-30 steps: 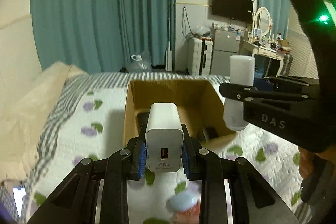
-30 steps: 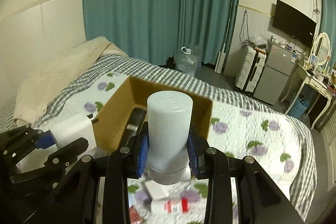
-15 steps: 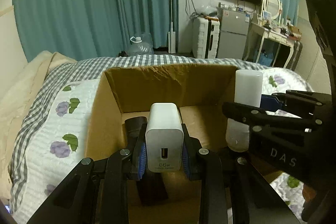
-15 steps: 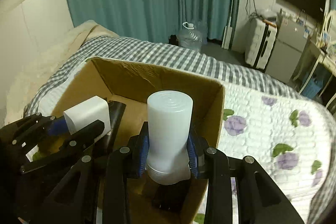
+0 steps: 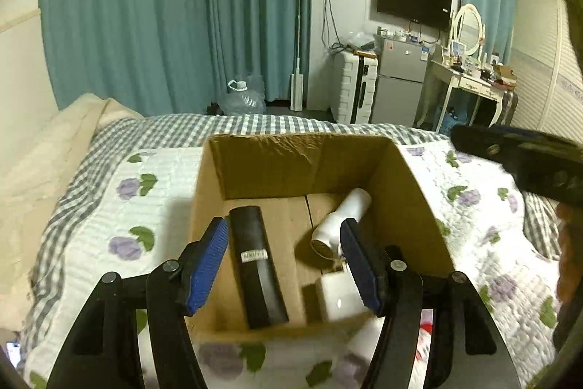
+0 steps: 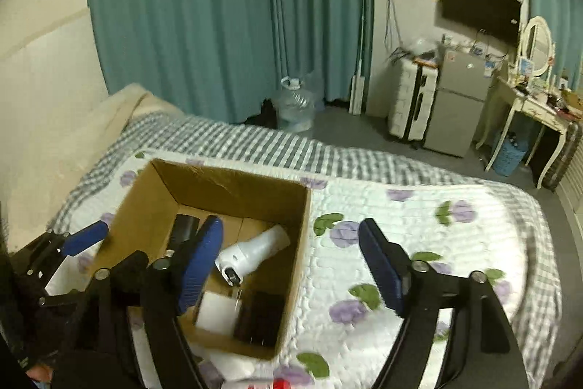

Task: Organize rigid objects
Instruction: 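Lower the white charger and white device into the box and open both tools, then grasp the light blue case with the left tool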

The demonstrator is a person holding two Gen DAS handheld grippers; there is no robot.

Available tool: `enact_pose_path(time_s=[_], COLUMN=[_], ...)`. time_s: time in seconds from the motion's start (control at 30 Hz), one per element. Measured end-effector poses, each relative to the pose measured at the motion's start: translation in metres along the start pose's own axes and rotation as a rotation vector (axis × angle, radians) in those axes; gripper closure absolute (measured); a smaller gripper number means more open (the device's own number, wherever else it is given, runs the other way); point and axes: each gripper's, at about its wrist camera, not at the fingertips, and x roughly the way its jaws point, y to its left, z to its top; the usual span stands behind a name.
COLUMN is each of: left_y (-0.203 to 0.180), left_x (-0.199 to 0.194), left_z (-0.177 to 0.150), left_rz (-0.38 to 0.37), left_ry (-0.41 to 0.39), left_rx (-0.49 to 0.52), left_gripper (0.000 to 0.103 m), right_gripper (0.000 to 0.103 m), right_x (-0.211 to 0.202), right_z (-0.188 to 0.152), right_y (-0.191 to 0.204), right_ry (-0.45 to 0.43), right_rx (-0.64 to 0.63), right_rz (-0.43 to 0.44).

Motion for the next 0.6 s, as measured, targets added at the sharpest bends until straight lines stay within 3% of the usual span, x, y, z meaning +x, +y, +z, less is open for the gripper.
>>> enact_pose_path(time_s=[0.17,0.3,0.6], left_y=[0.0,0.0,-0.005], left_x=[-0.038,-0.052,-0.02], left_z=[-0.017,-0.045,-0.109], left_rz=[0.012,0.021,-0.025], left_ry=[-0.007,0.023,0.164], left_rx=[0.018,0.028,-0.01], left_gripper=[0.036,0.036,0.036], right_gripper=[0.017,0.016,0.016], right_x=[-0.064,-0.09,-0.06], right_z=[-0.017,-0.055,-0.13], right_y=[0.007,0.017,0.023], right_ry=[-0.055,-0.041,0.074], right_rx=[-0.019,-0.02,-0.012], right_rz=[-0.031,-0.026,-0.058])
